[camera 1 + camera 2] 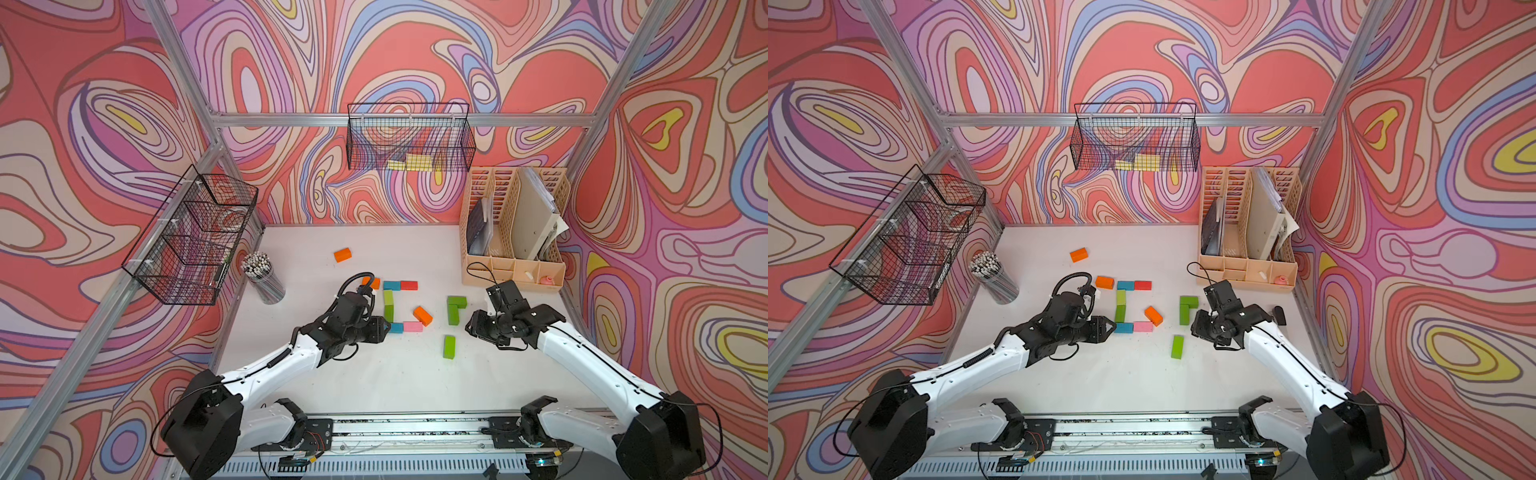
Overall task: Assemble the letter c with building blocks
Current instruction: Place the building block at the center of the board, then assemble the building block at the center of the board.
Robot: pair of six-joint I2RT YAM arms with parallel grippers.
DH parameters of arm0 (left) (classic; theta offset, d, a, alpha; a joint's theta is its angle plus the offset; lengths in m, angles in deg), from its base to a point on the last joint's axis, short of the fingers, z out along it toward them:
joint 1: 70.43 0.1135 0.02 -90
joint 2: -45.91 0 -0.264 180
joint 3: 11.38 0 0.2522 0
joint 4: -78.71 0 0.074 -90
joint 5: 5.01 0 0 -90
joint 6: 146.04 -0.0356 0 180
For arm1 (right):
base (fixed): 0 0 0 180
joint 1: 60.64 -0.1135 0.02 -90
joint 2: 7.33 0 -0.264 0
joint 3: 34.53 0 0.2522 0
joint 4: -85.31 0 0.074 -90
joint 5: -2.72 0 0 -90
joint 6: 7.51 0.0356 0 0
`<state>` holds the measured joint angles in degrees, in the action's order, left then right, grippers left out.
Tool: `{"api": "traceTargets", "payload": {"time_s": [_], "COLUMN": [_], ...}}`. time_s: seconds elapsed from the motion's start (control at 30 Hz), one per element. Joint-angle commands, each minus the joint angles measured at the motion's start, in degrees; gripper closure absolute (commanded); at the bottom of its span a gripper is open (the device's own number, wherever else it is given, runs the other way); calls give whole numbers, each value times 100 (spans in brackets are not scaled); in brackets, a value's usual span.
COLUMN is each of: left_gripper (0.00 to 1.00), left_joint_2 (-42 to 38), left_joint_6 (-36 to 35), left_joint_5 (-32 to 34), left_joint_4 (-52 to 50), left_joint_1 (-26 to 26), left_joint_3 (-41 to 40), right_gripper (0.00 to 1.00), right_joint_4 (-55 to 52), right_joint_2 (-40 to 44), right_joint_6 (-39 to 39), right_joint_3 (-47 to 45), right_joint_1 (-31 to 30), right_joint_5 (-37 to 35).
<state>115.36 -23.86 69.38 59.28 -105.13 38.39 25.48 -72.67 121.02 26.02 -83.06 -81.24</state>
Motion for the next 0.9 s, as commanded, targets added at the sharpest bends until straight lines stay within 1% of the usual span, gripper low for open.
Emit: {"api": "traceTargets", "payload": {"time_s": [0.0, 0.1, 0.23, 0.3, 0.37, 0.5, 0.57, 0.6, 0.67, 0.7, 0.87], "left_gripper": [54, 53, 52, 52, 52, 52, 52, 51, 51, 52, 52], "left_joint_2": [23, 82, -37, -113, -173, -161, -110, -77, -29, -7, 54], "left_joint_6": [-324, -282, -336, -349, -392, -468, -472, -473, -495, -503, -504], "left_joint_5": [-879, -1171, -1236, -1213, -1116, -929, -923, -940, -925, -909, -907], "left_joint_4": [296, 526, 730, 796, 768, 627, 653, 655, 655, 655, 738], "left_joint_1": [279, 415, 432, 438, 433, 444, 444, 446, 446, 441, 446], "left_joint_3": [-249, -392, -576, -591, -803, -756, -770, -766, -749, -753, -779], "right_gripper": [47, 45, 41, 39, 37, 32, 32, 34, 41, 43, 41], "right_joint_4": [-437, -446, -405, -357, -295, -113, 8, 42, 81, 98, 235], "right_joint_2": [-259, -580, -912, -1052, -1216, -1592, -1748, -1833, -1980, -2037, -2262], "right_joint_6": [457, 682, 932, 972, 984, 999, 1016, 1041, 1086, 1120, 1269], "right_joint_3": [274, 435, 562, 577, 591, 629, 670, 703, 742, 760, 775], "right_joint_1": [-331, -705, -999, -1049, -1087, -1182, -1245, -1284, -1359, -1401, -1544], "right_joint_5": [-425, -579, -717, -706, -668, -593, -546, -562, -578, -590, -590]}}
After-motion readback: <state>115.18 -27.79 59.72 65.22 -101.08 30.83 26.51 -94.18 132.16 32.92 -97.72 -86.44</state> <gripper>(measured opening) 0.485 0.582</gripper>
